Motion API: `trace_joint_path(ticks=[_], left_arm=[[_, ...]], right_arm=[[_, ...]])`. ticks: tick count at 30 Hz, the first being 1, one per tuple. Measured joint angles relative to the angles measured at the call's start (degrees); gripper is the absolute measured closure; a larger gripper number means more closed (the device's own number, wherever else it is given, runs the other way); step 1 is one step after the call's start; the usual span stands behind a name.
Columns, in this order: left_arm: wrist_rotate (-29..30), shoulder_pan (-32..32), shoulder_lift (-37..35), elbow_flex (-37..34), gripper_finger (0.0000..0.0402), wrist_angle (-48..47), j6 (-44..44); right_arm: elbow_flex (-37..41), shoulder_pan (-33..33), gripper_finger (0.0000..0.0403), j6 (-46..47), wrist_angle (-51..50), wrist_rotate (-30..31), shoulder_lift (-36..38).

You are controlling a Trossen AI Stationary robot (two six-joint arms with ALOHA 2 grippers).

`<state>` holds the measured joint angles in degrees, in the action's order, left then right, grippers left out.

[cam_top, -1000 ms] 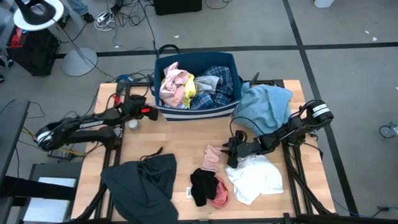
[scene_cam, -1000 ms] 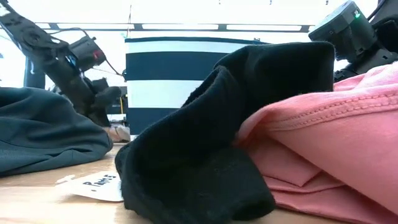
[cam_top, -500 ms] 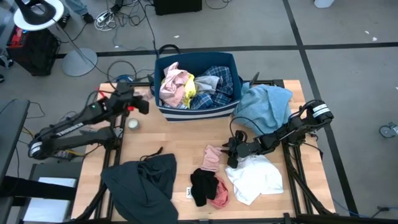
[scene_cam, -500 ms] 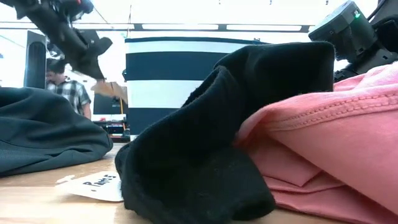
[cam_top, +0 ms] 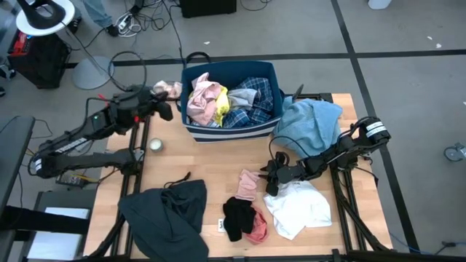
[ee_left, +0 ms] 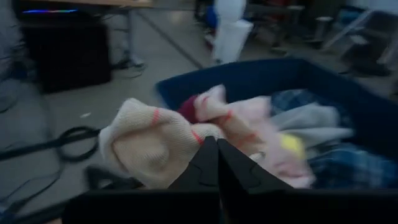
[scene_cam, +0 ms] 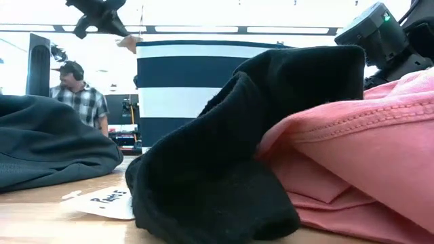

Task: Sort clothes
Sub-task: Put the striped light pink sock into the blue laundry organizer, then put the pink sock into the blue laundry organizer

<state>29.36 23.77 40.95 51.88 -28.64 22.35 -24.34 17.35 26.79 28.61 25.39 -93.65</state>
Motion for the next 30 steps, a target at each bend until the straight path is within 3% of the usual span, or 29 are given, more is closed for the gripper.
trace_joint_path(ticks=[7,18,26,30], left_arm=[[-4.79,-4.13,9.82,0.09,0.0401,16.8,-4.52],[-19.99,-4.83,26.38,0.09,0.0395,37.64,-5.77],[-20.77,-4.77,32.55,0.09,0.0358,42.12,-5.75],[-24.06,-4.77,33.38,0.09,0.0322,42.19,-5.46]], right_arm=[[0.0,-0.01,0.027,0.0,0.0,0.0,0.0],[0.0,0.0,0.027,0.0,0.01,0.0,0.0],[0.0,0.01,0.027,-0.02,-0.01,-0.02,0.0],[0.01,0.01,0.027,-0.05,-0.03,-0.02,0.0]])
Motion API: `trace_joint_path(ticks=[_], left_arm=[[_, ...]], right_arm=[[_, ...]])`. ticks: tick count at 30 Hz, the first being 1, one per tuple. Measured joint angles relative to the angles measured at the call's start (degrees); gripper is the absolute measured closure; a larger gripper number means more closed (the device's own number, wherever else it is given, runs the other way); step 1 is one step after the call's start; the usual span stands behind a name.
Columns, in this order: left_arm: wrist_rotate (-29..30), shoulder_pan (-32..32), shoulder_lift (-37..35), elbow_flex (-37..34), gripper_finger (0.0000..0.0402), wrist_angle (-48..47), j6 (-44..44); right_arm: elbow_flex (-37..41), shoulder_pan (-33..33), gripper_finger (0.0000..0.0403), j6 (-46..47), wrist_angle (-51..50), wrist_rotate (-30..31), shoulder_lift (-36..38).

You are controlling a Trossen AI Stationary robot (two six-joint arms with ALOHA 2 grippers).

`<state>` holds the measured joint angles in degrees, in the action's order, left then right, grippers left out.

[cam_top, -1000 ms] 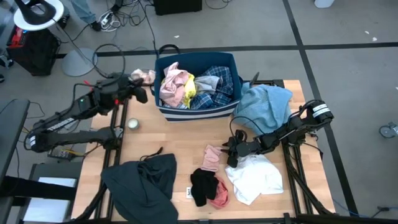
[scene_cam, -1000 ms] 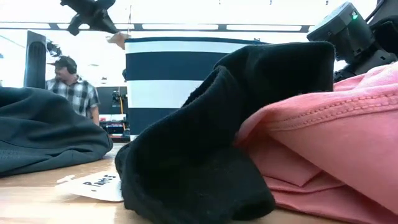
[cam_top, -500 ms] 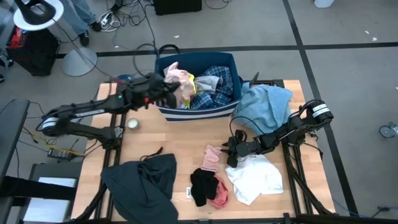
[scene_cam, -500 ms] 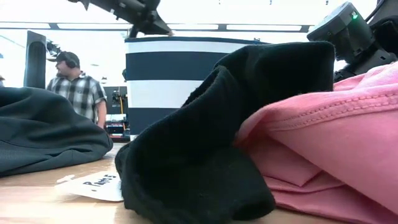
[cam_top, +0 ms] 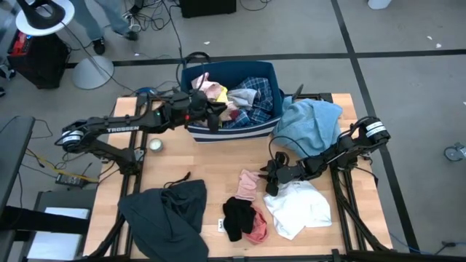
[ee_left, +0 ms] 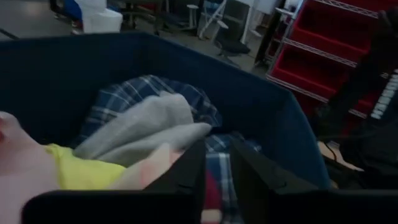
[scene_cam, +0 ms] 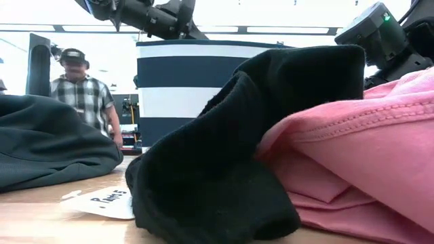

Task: Sort clothes
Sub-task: Put the pink sock into the blue laundry organizer

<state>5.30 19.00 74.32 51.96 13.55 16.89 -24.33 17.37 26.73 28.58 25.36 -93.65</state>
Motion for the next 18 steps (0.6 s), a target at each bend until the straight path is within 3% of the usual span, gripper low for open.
trace_joint_path(ticks=[7,11,18], left_arm=[[-0.54,0.0,0.0,0.0,0.0262,-0.05,-0.05],[-0.95,0.0,-0.17,0.0,0.0257,-0.28,2.63],[-2.6,-1.55,-5.38,0.0,0.0257,-4.21,-2.05]], right_arm=[[-0.01,0.0,0.027,-0.49,0.0,0.0,0.0],[-0.01,0.0,0.027,-0.49,0.0,0.0,0.0],[-0.01,0.0,0.027,-0.77,-0.15,0.0,0.0]])
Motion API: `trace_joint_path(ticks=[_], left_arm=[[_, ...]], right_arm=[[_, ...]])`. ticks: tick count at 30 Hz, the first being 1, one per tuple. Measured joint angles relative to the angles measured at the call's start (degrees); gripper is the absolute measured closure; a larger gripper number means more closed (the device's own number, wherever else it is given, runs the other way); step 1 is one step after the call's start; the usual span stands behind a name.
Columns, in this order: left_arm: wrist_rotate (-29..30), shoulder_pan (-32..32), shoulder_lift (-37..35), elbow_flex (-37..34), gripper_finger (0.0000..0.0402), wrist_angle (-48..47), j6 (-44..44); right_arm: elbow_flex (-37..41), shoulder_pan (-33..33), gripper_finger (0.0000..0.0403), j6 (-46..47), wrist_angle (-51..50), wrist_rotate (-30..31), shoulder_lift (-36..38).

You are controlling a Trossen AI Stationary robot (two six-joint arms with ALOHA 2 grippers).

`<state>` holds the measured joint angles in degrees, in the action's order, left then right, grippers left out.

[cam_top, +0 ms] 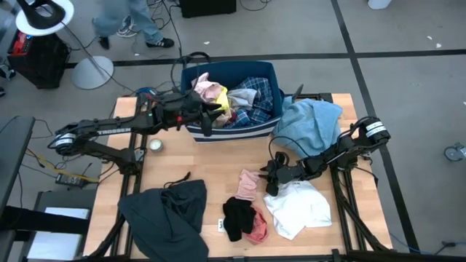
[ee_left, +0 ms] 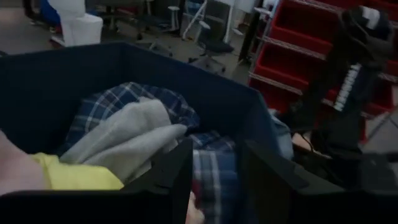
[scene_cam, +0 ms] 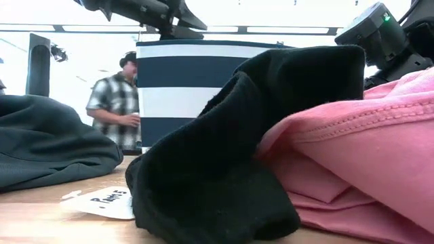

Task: Sort clothes
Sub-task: Put the pink sock into the blue laundry organizer

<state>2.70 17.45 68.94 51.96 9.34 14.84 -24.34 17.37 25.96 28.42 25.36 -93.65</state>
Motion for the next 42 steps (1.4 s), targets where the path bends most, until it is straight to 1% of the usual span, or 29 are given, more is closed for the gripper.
trace_joint_path(ticks=[6,10,14,17,22,25,28,31,34,38,42], left_arm=[[0.84,-3.01,-8.13,-0.32,0.0257,-10.19,-1.26],[5.86,-6.1,-13.96,-2.36,0.0257,-16.35,-1.32],[11.36,-10.01,-20.16,-6.57,0.0257,-17.44,-1.32],[14.11,-13.04,-24.69,-10.97,0.0257,-17.1,-0.95],[14.64,-17.39,-30.54,-19.09,0.0257,-14.89,2.22],[14.69,-19.64,-32.24,-24.04,0.0257,-11.75,3.69],[15.4,-21.65,-32.7,-28.66,0.0257,-6.36,3.55],[16.1,-23.17,-32.76,-31.84,0.0257,-3.13,3.37],[16.15,-24.39,-32.76,-33.72,0.0257,-2.51,3.49],[16.13,-25.09,-32.72,-35.48,0.0257,-1.96,5.14],[16.15,-25.07,-32.55,-36.29,0.0257,-2.18,5.05]], right_arm=[[0.0,0.02,0.027,-0.2,0.0,-0.02,0.0],[0.0,0.02,0.027,-0.19,0.16,-1.18,0.0],[0.0,0.02,0.027,-0.19,0.22,-1.73,0.0],[0.0,0.02,0.027,-0.2,0.35,-1.95,0.32],[-0.07,0.02,0.027,-0.2,1.13,-3.14,2.16],[-0.07,0.02,0.027,-0.23,1.44,-3.33,3.79],[-0.07,0.0,0.027,-0.64,2.05,-5.65,5.56],[-0.08,0.02,0.027,-0.71,2.42,-6.88,7.39],[-1.38,0.02,0.027,-0.93,1.62,-7.08,8.34],[-5.75,0.19,0.027,-4.59,-1.06,-7.58,7.11],[-10.89,0.12,0.027,-8.87,-6.59,-7.63,3.32]])
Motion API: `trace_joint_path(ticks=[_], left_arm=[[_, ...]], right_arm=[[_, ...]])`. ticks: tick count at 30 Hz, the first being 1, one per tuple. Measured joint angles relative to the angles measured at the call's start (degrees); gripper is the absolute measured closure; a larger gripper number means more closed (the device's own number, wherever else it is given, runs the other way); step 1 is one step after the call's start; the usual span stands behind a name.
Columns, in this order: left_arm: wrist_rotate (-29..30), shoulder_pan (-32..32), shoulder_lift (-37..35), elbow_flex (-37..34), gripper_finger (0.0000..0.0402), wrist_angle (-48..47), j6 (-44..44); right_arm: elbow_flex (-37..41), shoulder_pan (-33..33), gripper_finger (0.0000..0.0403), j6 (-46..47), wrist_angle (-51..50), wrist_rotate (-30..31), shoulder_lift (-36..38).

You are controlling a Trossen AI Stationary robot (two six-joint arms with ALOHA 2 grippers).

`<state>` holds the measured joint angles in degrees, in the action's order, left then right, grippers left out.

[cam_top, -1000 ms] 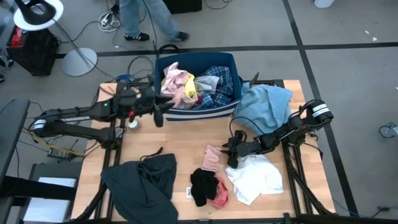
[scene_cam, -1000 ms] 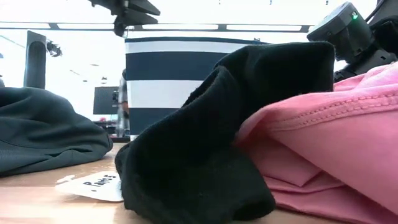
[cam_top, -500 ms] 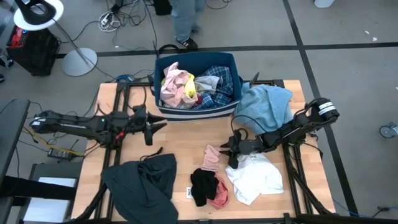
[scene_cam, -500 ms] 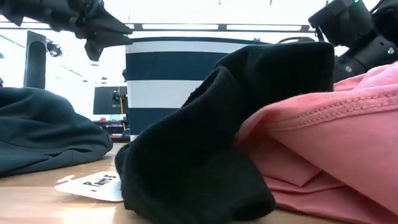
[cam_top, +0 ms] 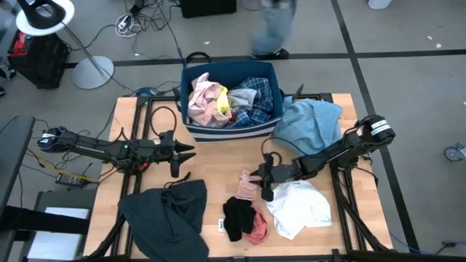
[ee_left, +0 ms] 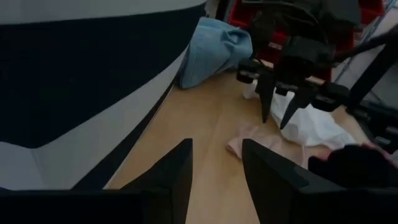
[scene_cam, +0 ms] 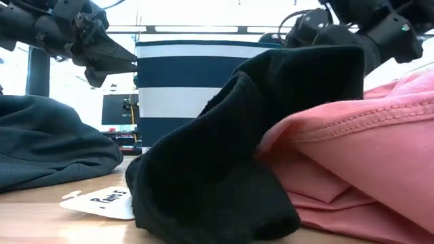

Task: Sort clothes
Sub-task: Put the pink sock into the blue laundry organizer

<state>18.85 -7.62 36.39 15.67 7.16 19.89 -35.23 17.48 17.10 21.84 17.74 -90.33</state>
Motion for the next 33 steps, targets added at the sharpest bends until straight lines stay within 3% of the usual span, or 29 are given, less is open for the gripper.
trace_joint_path(ticks=[12,16,17,19,25,33], left_arm=[[-0.02,0.0,0.23,-0.01,0.0257,-0.26,-5.19],[-2.12,0.0,0.6,-0.02,0.0257,-0.93,-6.91],[-2.55,0.0,0.74,-0.01,0.0257,-0.88,-7.37],[-3.48,0.0,0.74,-0.01,0.0257,-0.87,-7.62],[-3.98,0.0,0.74,-0.01,0.0257,-0.85,-7.68],[-4.02,0.0,0.74,-0.01,0.0257,-0.77,-8.99]], right_arm=[[-3.35,-0.82,0.0275,5.06,-3.68,0.07,-10.54],[-3.43,-0.75,0.0342,5.51,-3.09,1.27,-11.15],[-3.41,-0.79,0.037,4.59,-3.38,1.39,-10.69],[-3.41,-0.88,0.0388,2.57,-4.39,2.31,-9.21],[-9.47,-2.32,0.0397,-2.84,-14.79,5.07,-1.32],[-26.57,-6.06,0.04,-13.07,-32.73,5.46,5.37]])
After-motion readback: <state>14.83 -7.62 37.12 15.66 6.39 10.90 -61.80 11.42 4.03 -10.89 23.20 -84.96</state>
